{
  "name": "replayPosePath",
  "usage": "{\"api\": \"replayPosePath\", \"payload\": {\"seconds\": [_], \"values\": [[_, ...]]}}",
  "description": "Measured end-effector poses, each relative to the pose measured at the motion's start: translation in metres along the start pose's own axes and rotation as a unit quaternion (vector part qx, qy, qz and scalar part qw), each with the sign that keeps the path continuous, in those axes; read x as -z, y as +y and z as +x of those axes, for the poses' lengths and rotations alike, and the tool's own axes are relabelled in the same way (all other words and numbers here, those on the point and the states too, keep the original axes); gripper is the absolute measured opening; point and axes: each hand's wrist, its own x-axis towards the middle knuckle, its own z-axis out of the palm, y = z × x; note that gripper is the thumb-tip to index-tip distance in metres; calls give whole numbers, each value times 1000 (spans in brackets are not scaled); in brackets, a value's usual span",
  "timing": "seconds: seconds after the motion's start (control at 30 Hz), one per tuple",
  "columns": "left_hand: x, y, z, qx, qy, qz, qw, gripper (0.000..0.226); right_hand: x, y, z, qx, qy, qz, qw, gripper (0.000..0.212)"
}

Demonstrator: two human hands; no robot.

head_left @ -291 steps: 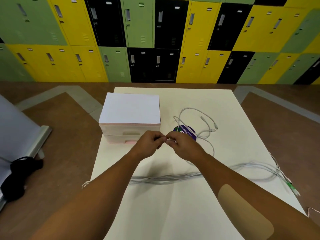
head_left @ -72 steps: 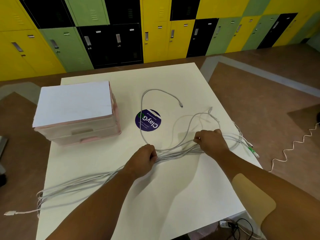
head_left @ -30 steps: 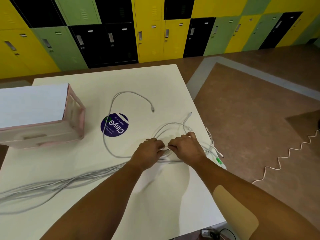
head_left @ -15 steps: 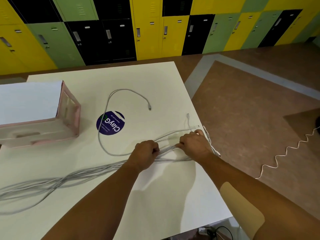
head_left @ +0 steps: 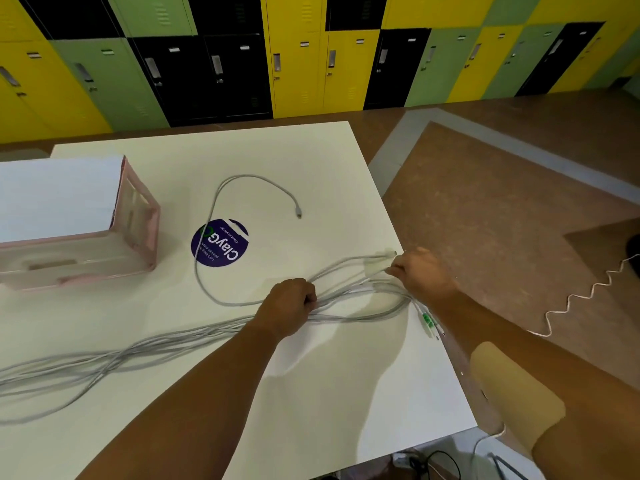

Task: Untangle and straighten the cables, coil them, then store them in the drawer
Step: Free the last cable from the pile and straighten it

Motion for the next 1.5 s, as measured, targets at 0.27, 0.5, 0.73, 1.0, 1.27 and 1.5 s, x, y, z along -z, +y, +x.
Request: {"api": "replayPosePath", "payload": {"seconds": [0.27,0.5,0.73,1.0,1.27,1.5], "values": [[-2,-2,4,-38,23,40,998,7,0,9,-6,-87,13,68,994,16],[-4,-6,0,-48,25,22,998,8,-9,21,-23,-146,2,75,986,19],[-10,-15,-8,-76,36,20,996,13,-24,22,-32,-167,-14,140,976,37],[-10,-15,-11,-90,52,-7,995,15,-24,29,-37,-181,-1,153,972,24],[-15,-16,-13,-128,55,24,990,20,-28,28,-53,-29,-94,71,993,65],[-11,-17,-16,-102,6,13,995,40,-28,46,-60,4,-97,53,994,69]]}}
